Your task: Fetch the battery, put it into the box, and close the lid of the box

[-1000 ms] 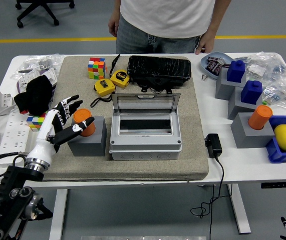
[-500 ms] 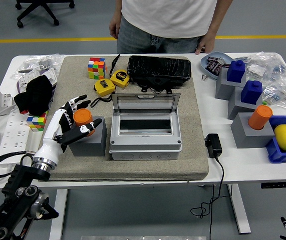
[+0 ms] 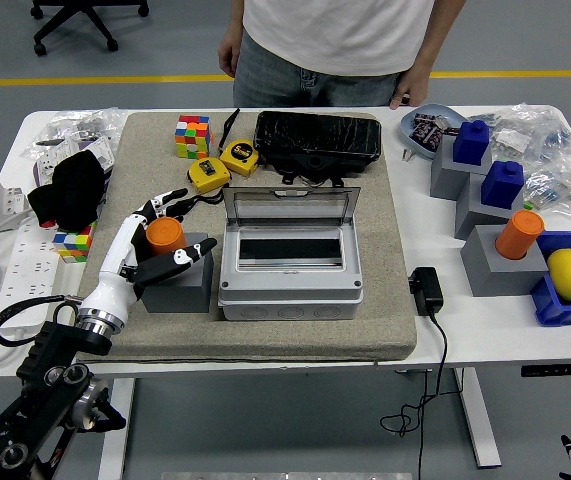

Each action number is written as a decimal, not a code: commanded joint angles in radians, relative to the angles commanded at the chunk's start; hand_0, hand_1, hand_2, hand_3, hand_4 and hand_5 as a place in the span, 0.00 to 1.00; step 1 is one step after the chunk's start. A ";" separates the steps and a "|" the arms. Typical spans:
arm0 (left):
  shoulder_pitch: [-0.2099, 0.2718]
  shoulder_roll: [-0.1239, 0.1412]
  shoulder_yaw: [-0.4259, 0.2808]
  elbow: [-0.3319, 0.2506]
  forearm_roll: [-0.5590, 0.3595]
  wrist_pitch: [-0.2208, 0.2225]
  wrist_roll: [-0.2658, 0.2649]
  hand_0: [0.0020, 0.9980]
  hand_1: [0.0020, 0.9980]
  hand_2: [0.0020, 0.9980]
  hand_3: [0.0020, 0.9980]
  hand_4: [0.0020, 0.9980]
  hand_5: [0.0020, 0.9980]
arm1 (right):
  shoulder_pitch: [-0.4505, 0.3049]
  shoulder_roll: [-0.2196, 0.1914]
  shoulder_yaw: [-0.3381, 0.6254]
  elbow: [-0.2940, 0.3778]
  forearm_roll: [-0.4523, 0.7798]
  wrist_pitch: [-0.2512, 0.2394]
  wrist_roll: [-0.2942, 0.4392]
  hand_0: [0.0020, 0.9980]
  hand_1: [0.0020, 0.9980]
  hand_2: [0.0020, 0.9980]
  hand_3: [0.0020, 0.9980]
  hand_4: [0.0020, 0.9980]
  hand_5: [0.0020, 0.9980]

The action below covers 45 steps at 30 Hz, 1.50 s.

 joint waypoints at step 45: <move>-0.027 -0.005 0.028 0.017 0.032 0.049 0.007 0.18 0.26 0.24 0.23 1.00 0.00 | 0.004 0.001 0.016 0.000 -0.017 -0.002 -0.001 0.87 0.83 0.79 0.78 1.00 1.00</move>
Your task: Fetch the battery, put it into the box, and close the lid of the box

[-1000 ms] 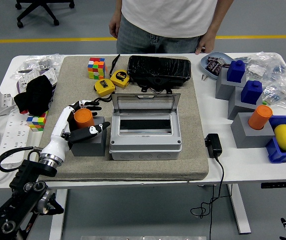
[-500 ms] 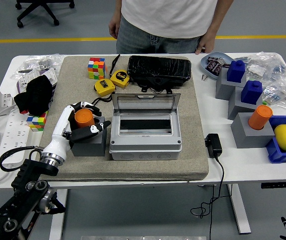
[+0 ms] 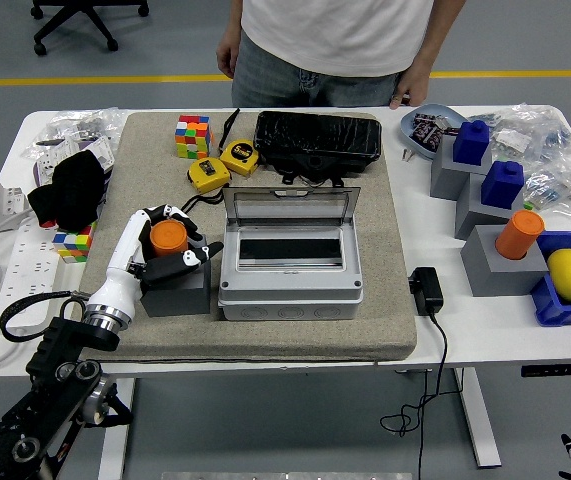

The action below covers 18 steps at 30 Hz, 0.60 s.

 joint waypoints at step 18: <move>-0.001 0.001 0.002 0.002 0.006 0.027 0.002 0.11 0.14 0.15 0.15 1.00 0.00 | -0.001 0.000 0.001 0.000 -0.005 0.001 -0.001 0.87 0.83 0.79 0.78 1.00 1.00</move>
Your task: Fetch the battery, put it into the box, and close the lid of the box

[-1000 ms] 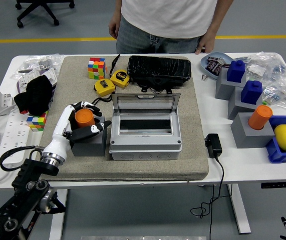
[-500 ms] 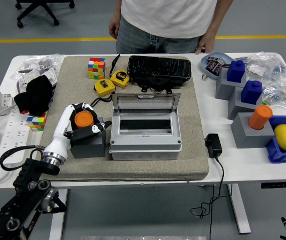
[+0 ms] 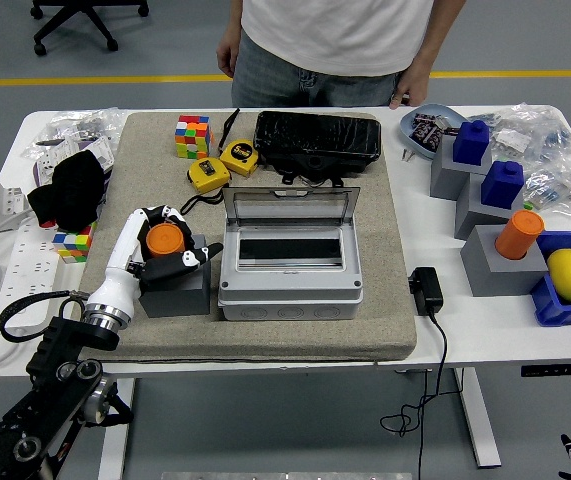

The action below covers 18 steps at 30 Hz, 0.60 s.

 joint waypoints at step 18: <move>-0.016 0.012 -0.012 -0.002 -0.021 -0.005 -0.014 0.07 0.07 0.09 0.09 1.00 0.00 | -0.001 0.000 0.001 0.000 0.000 0.000 0.000 0.87 0.83 0.79 0.78 1.00 1.00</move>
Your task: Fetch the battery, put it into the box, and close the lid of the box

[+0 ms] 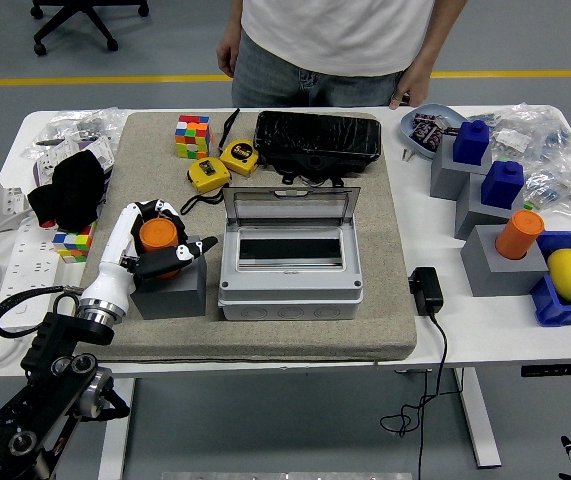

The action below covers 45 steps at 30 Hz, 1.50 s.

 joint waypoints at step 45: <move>-0.179 0.131 0.385 -0.143 0.430 0.226 0.045 0.03 0.00 0.01 0.00 0.92 0.27 | 0.008 -0.009 0.002 0.000 -0.009 0.001 -0.002 0.87 0.83 0.79 0.78 1.00 1.00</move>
